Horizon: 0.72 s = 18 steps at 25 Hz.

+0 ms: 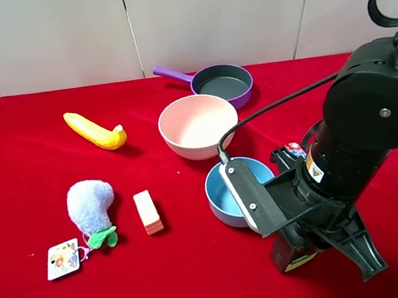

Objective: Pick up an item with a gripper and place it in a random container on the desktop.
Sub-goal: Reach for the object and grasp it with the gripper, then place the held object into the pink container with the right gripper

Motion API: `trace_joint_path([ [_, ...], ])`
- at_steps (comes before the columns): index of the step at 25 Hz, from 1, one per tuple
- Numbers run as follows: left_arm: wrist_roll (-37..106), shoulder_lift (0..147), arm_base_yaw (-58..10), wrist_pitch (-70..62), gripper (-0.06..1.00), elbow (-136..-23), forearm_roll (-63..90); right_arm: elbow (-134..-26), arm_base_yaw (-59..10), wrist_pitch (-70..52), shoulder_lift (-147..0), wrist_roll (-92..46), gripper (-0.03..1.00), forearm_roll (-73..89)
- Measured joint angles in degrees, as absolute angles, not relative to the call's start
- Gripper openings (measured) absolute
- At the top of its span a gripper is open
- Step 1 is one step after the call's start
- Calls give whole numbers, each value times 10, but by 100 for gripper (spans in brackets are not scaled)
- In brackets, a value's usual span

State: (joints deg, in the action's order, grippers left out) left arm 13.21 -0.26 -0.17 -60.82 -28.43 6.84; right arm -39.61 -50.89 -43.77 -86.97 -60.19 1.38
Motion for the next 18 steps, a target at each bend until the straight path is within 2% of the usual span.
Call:
trace_joint_path([
  [18, 132, -3, -2, -608, 99, -284, 68, -397, -509, -462, -869, -616, 29, 15],
])
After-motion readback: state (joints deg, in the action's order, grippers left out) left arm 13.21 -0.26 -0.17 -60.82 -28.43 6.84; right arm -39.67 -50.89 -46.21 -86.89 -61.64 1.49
